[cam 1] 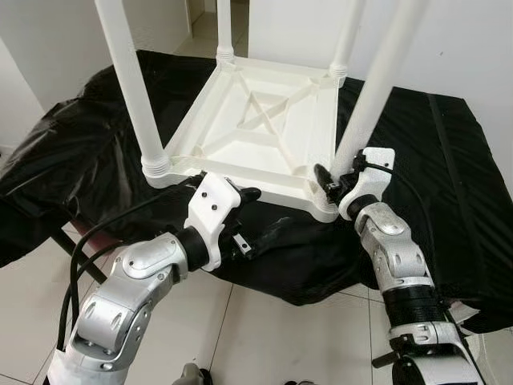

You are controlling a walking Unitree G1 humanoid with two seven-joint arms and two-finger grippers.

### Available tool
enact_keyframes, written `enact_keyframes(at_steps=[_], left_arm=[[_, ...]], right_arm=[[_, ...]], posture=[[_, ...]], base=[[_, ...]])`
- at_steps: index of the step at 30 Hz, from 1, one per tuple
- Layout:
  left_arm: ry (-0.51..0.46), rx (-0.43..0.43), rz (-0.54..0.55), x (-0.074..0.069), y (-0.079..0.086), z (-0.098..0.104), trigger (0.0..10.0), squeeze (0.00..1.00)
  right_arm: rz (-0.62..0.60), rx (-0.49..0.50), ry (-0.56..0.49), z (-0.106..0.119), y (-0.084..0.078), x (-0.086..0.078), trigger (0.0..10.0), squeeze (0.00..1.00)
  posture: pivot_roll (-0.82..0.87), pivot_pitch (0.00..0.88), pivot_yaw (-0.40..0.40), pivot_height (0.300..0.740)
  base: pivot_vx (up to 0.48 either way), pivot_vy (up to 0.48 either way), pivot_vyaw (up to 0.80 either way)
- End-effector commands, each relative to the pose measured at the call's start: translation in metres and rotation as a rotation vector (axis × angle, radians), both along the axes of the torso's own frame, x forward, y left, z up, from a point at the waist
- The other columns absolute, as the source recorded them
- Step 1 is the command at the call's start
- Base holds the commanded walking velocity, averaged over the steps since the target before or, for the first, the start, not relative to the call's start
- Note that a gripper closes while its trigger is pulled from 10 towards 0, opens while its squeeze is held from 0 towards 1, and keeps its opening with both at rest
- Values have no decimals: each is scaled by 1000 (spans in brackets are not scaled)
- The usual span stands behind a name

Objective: Building children table

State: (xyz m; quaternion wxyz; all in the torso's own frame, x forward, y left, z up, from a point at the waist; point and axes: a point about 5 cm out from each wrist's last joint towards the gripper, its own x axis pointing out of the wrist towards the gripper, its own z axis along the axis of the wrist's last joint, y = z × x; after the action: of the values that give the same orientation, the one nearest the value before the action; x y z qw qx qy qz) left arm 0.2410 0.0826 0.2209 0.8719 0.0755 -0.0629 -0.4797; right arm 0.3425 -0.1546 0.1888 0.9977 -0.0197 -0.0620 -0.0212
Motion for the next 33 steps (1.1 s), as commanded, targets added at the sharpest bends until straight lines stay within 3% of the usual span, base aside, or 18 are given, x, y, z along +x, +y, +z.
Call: enact_keyframes(at_steps=[1,3,7,8,10,12,13,14,15,16,17,18,21,22,25,26,29,33], left_arm=[[1,-12,95,4,2,0,10000,0],[2,-11,93,4,1,0,10000,0],[1,-8,96,4,2,0,10000,0],[1,-7,98,4,2,0,10000,0],[1,-7,98,4,2,0,10000,0],[0,-6,101,4,2,-1,10000,0],[0,-6,101,4,2,-1,10000,0],[0,-5,102,4,2,-1,10000,0],[-1,-5,102,4,2,-1,10000,0],[-1,-5,102,4,2,-1,10000,0],[-3,-6,103,4,2,-1,10000,0],[-5,-7,105,5,2,-1,10000,0],[-6,-7,106,5,2,-1,10000,0],[-6,-9,106,5,2,0,10000,0],[-6,-10,105,5,2,0,10000,0],[-5,-9,104,5,2,0,10000,0],[-5,-7,102,5,3,0,10000,0],[-6,-5,101,6,3,1,10000,0]], right_arm=[[-157,-27,96,-23,-17,-5,0,0],[-240,-5,87,-22,-12,-7,0,0],[-190,17,69,-18,-3,-3,0,0],[-136,12,53,-13,4,-1,10000,0],[-136,12,53,-13,4,-1,10000,0],[29,38,-1,-1,20,-2,10000,1000],[29,38,-1,-1,20,-2,10000,1000],[108,53,-20,3,27,-3,10000,1000],[187,54,-63,10,31,-4,10000,882],[187,54,-63,10,31,-4,10000,882],[319,49,-85,17,38,-8,10000,0],[443,1,-110,25,39,-12,10000,0],[552,-43,-115,28,39,-16,10000,0],[658,-130,-111,31,32,-18,10000,0],[704,-195,-107,33,24,-17,10000,0],[743,-260,-80,35,14,-10,10000,0],[823,-334,-15,35,3,-1,10000,0],[881,-355,26,34,1,4,10000,0]], posture=[[-40,159,41,740],[-33,157,41,740],[-29,153,39,740],[-29,153,39,740],[-29,153,39,740],[-31,146,35,740],[-31,146,35,740],[-31,146,35,740],[-31,139,31,740],[-31,139,31,740],[-31,139,31,740],[-31,137,31,740],[-33,137,31,740],[-32,137,32,740],[-34,138,37,740],[-32,141,42,740],[-29,143,46,740],[-23,144,48,740]], base=[[0,0,0],[0,0,0],[0,0,0],[0,0,0],[0,0,0],[0,0,0],[0,0,0],[0,0,0],[0,0,0],[0,0,0],[0,0,0],[0,0,0],[0,0,0],[0,0,0],[0,0,0],[0,0,0],[0,0,0],[0,0,0]])
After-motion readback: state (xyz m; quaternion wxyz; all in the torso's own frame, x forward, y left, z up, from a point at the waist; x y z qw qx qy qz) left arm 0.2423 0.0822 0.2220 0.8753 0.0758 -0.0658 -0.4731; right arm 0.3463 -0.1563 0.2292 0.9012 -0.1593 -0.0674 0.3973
